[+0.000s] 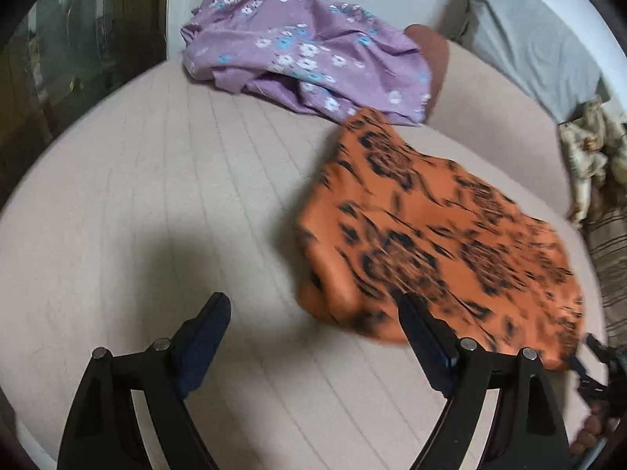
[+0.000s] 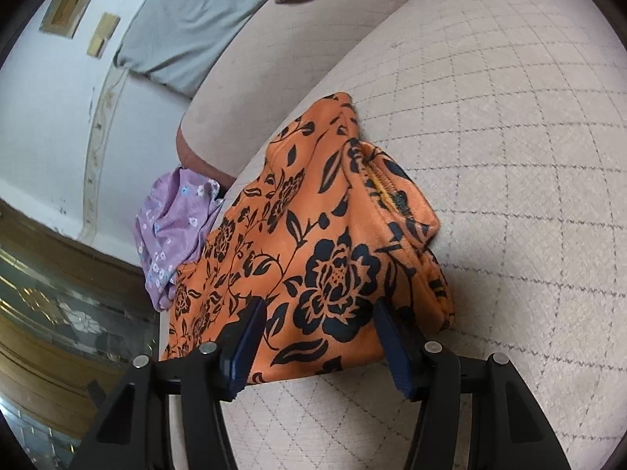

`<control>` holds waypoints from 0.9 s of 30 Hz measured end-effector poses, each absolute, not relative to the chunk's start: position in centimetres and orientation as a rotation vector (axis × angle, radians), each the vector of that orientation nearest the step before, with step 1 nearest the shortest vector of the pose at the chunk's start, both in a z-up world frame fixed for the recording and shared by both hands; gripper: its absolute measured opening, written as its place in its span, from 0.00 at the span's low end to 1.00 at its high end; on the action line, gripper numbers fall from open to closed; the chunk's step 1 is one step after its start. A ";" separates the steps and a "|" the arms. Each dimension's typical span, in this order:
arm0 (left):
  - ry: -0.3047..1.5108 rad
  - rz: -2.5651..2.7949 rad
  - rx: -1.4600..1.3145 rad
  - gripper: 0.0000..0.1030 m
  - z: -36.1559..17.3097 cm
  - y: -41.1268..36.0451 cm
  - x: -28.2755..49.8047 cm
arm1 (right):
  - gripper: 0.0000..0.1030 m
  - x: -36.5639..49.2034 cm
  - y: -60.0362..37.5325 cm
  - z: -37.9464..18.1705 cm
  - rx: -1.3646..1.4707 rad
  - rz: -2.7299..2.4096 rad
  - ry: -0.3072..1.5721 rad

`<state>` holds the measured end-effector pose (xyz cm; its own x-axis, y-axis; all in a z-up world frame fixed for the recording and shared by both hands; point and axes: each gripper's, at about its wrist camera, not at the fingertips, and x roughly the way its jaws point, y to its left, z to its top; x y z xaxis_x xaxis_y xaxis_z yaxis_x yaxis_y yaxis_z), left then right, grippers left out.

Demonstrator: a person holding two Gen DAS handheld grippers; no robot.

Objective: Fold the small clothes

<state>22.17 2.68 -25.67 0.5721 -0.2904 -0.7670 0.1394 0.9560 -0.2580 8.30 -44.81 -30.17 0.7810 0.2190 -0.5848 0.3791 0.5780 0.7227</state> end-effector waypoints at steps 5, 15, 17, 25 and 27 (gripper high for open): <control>0.846 -0.281 -0.043 0.86 -25.3 -0.9 18.5 | 0.60 7.7 -44.4 -29.6 0.975 -0.066 0.662; 0.899 -0.147 0.160 0.86 -28.4 -3.0 21.7 | 0.59 7.9 -45.7 -31.6 1.045 -0.138 0.714; 0.903 -0.139 0.155 0.86 -28.4 -2.8 21.8 | 0.59 7.9 -45.7 -31.6 1.041 -0.140 0.717; 0.821 -0.139 0.188 0.86 -26.9 -3.3 20.9 | 0.60 8.3 -45.4 -31.4 1.018 -0.145 0.731; 0.791 -0.143 0.183 0.86 -26.2 -3.5 20.5 | 0.60 8.4 -45.3 -31.4 1.012 -0.146 0.734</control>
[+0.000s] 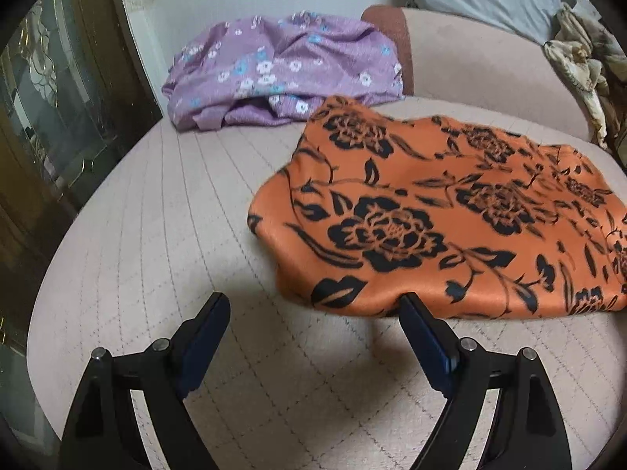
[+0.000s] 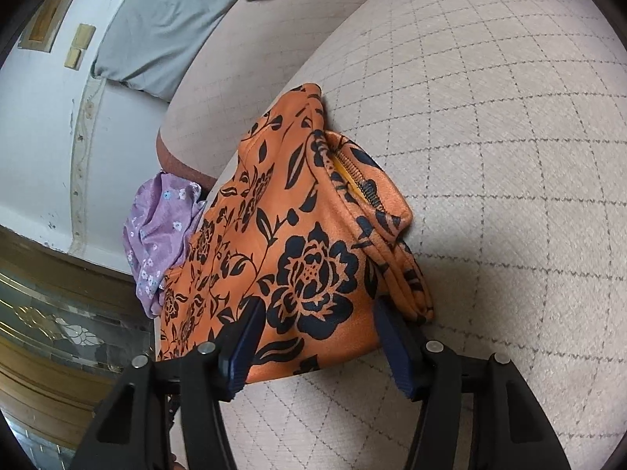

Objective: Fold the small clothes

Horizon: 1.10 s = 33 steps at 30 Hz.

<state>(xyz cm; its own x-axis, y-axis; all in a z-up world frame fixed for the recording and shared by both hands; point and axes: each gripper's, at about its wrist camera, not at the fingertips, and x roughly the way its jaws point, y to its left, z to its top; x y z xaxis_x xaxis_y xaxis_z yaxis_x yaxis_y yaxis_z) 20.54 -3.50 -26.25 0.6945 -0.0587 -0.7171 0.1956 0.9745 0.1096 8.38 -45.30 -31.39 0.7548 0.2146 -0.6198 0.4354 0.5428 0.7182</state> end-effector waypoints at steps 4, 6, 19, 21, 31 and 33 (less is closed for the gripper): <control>0.740 -0.145 0.193 0.86 -25.4 -3.7 20.1 | 0.61 8.5 -45.2 -31.4 1.008 -0.146 0.738; 0.729 -0.150 0.198 0.86 -25.2 -3.9 19.9 | 0.61 8.5 -45.2 -31.3 1.007 -0.146 0.738; 0.752 -0.178 0.182 0.86 -25.2 -4.1 19.9 | 0.62 8.6 -44.1 -30.1 0.952 -0.113 0.715; 0.753 -0.181 0.185 0.86 -25.3 -4.2 19.9 | 0.62 8.6 -43.8 -29.8 0.942 -0.092 0.708; 0.742 -0.172 0.203 0.86 -25.2 -4.3 19.7 | 0.62 8.5 -43.1 -29.2 0.911 -0.069 0.701; 0.739 -0.168 0.209 0.86 -25.3 -4.4 19.7 | 0.62 8.5 -42.9 -29.0 0.902 -0.066 0.695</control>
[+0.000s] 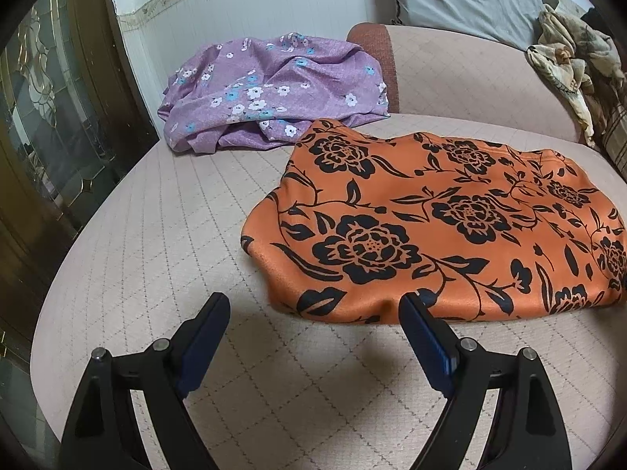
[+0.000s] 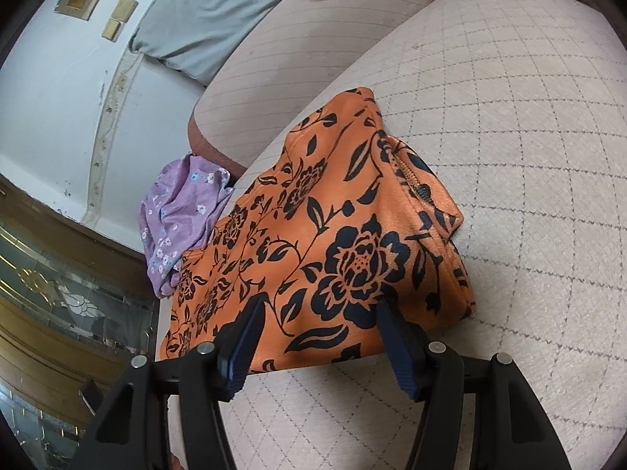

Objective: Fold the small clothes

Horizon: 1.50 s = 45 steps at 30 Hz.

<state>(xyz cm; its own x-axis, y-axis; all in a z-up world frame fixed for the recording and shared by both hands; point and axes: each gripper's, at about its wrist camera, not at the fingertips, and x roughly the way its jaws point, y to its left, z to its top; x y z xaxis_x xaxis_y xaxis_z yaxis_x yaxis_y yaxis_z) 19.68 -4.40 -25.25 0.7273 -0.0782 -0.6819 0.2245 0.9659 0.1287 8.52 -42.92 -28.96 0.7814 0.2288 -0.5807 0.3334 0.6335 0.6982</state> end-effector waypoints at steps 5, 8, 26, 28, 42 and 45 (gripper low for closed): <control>0.736 -0.166 0.213 0.86 -25.3 -4.4 19.7 | 0.62 8.6 -42.0 -28.0 0.830 -0.060 0.680; 0.736 -0.164 0.212 0.86 -25.3 -4.4 19.7 | 0.62 8.9 -41.2 -27.7 0.784 -0.061 0.689; 0.734 -0.166 0.216 0.86 -25.3 -4.6 19.6 | 0.62 9.2 -39.6 -27.5 0.690 -0.038 0.715; 0.735 -0.165 0.215 0.86 -25.3 -4.6 19.5 | 0.62 9.2 -39.6 -27.5 0.690 -0.035 0.717; 0.950 -0.380 -0.044 0.86 -26.8 -3.5 21.0 | 0.62 9.4 -40.3 -29.0 0.788 -0.021 0.763; 1.044 -0.444 -0.189 0.86 -27.9 -3.0 21.7 | 0.64 9.1 -41.0 -29.5 0.864 -0.008 0.763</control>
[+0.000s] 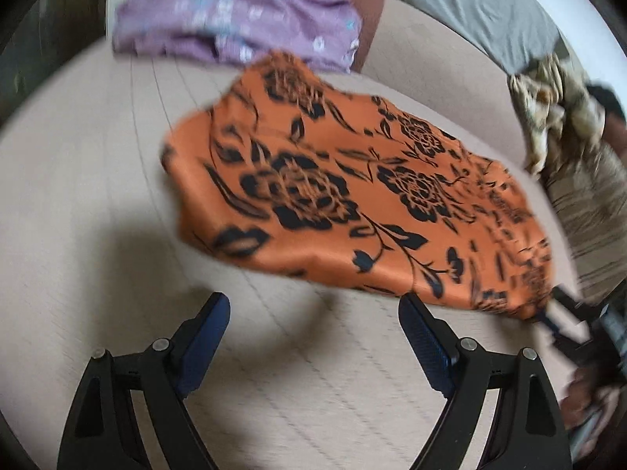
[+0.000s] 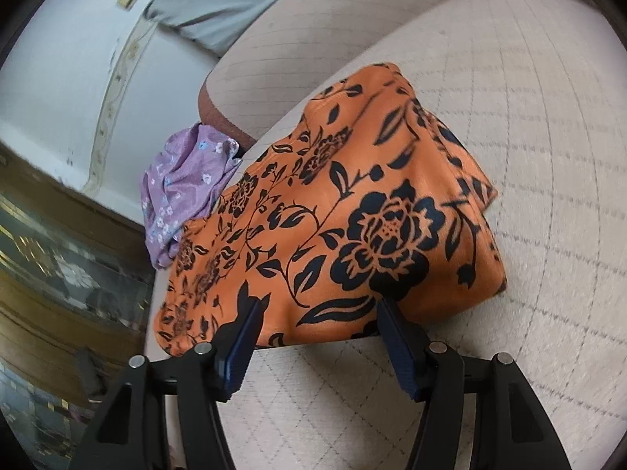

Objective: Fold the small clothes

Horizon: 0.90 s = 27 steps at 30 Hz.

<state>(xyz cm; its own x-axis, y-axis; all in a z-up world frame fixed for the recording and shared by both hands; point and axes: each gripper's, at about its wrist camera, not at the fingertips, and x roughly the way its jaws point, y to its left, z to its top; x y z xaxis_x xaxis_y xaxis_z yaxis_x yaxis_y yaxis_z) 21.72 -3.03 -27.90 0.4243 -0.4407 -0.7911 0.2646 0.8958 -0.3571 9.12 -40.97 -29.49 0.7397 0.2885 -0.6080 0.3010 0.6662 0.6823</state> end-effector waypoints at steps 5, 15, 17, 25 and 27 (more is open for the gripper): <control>1.112 -0.493 -0.395 0.86 -28.8 -2.4 23.0 | 0.66 8.5 -42.0 -30.9 1.019 0.006 0.780; 1.093 -0.496 -0.647 0.85 -30.1 -1.8 26.6 | 0.69 10.1 -42.6 -32.6 1.102 -0.006 0.800; 1.067 -0.487 -0.666 0.85 -30.2 -2.0 27.2 | 0.69 10.7 -42.9 -33.0 1.120 -0.019 0.770; 1.001 -0.398 -0.627 0.37 -30.5 -2.0 27.7 | 0.69 12.6 -43.9 -32.8 1.125 -0.087 0.641; 0.986 -0.394 -0.592 0.34 -30.3 -2.2 27.5 | 0.68 13.2 -44.1 -32.7 1.110 -0.113 0.625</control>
<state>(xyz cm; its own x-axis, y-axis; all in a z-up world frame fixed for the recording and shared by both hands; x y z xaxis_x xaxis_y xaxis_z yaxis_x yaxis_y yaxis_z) 27.53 -2.25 -30.33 0.5025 -0.5614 -0.6575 0.0465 0.7770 -0.6278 13.16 -44.10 -32.68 0.8243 0.2175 -0.5227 0.3869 0.4576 0.8005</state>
